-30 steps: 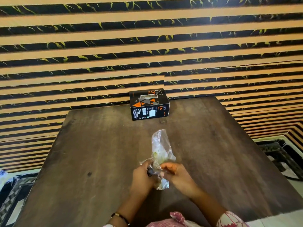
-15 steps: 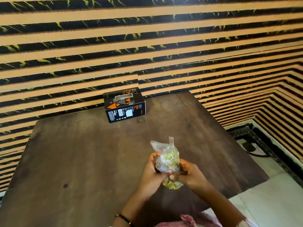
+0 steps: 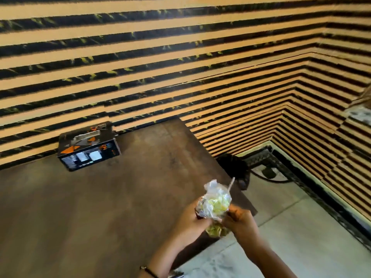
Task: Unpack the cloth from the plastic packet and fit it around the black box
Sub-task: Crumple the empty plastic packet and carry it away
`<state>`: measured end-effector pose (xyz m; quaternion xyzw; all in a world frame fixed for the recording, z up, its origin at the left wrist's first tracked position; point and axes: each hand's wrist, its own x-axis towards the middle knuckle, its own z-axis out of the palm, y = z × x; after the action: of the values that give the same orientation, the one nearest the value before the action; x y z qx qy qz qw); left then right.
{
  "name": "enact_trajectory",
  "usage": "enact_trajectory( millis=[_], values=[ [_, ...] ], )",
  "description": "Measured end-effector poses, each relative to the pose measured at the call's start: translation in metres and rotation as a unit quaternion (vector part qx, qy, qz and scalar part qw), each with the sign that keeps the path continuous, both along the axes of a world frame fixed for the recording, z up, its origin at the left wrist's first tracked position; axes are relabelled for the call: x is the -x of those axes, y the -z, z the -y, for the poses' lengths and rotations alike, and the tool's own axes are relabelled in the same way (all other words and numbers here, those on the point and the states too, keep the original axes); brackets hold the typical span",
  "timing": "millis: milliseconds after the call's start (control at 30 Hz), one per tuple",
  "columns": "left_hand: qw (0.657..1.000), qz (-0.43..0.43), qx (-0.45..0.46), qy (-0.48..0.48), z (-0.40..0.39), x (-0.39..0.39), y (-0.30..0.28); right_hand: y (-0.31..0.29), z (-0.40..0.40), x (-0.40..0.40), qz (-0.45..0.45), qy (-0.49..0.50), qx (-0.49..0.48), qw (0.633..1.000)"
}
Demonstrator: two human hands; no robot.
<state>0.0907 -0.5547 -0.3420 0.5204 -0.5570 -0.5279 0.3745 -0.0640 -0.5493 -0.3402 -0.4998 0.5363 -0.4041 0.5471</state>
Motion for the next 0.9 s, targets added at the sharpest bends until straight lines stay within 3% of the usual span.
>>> enact_trajectory(
  millis=[133, 233, 400, 500, 700, 900],
  values=[
    [1.0, -0.02, -0.001, -0.017, 0.001, 0.074, -0.015, 0.011, 0.002, 0.074, 0.017, 0.033, -0.016, 0.999],
    [0.999, 0.002, 0.005, 0.036, 0.002, 0.13, -0.011, 0.008, -0.001, 0.137, 0.08, 0.035, -0.071, 0.994],
    [0.996, 0.044, -0.019, 0.074, 0.005, 0.195, 0.003, -0.008, -0.009, 0.201, 0.104, -0.005, -0.074, 0.992],
    [0.993, 0.069, -0.014, 0.096, 0.01, 0.215, 0.01, 0.005, -0.003, 0.217, 0.112, 0.065, -0.084, 0.988],
    [0.992, 0.079, 0.017, 0.099, 0.035, 0.244, 0.006, 0.018, 0.015, 0.254, 0.083, 0.132, -0.07, 0.985],
    [0.987, 0.026, -0.024, 0.158, 0.102, 0.286, 0.017, 0.02, 0.075, 0.294, 0.04, 0.132, -0.069, 0.988]
  ],
)
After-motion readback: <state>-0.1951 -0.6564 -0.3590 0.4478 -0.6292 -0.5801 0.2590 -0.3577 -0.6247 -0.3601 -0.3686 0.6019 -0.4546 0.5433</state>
